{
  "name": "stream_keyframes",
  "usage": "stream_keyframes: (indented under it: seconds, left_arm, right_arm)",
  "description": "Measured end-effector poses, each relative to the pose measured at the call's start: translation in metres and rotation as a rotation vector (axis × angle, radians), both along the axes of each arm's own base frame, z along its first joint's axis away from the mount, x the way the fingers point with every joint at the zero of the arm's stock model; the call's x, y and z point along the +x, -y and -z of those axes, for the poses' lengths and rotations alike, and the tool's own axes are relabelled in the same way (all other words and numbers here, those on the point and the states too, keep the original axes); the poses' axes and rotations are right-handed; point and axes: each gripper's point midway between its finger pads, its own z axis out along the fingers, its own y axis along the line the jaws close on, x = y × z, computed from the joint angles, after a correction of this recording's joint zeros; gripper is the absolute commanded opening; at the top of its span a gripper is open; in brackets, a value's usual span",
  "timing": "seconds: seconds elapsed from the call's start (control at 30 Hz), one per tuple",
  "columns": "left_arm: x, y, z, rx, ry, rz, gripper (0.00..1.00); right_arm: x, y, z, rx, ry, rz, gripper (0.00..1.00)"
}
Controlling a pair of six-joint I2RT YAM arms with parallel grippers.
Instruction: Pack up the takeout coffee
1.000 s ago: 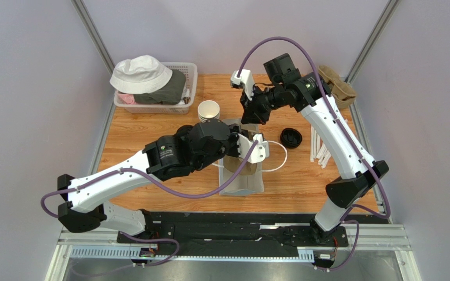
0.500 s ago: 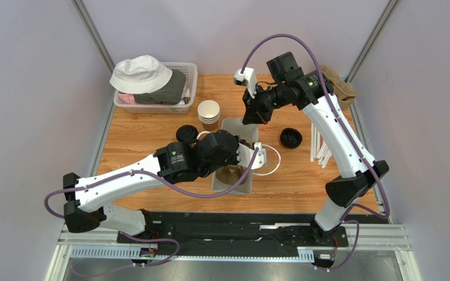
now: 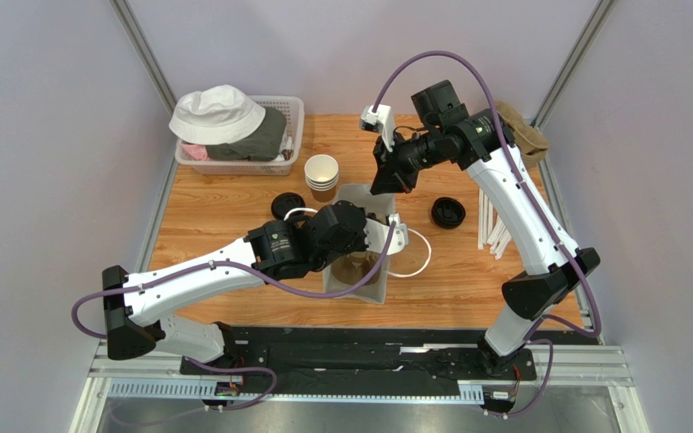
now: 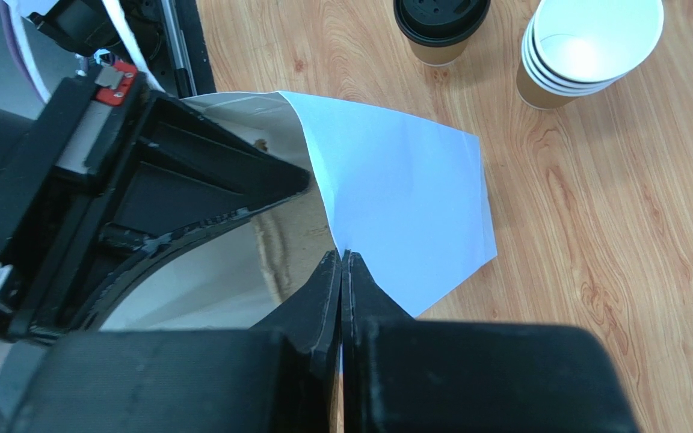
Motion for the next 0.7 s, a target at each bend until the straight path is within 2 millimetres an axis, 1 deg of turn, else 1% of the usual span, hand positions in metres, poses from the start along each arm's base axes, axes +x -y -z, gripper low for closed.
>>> stream_keyframes:
  seconds: [0.1,0.23,0.43,0.7]
  left_arm:
    - [0.005,0.001,0.004,-0.011,0.013,-0.016,0.00]
    - [0.009,-0.001,0.018,0.001,0.030,-0.033,0.00]
    - [0.010,-0.002,0.037,0.032,0.037,-0.031,0.00]
    - [0.008,0.002,0.053,0.039,0.020,-0.004,0.00]
  right_arm:
    - [-0.002,-0.001,-0.001,0.007,-0.005,-0.008,0.00]
    - [-0.003,-0.002,-0.001,0.012,-0.010,-0.014,0.00]
    - [-0.006,-0.003,0.001,0.016,-0.022,-0.024,0.00]
    - [-0.007,-0.004,0.001,0.020,-0.016,-0.044,0.00]
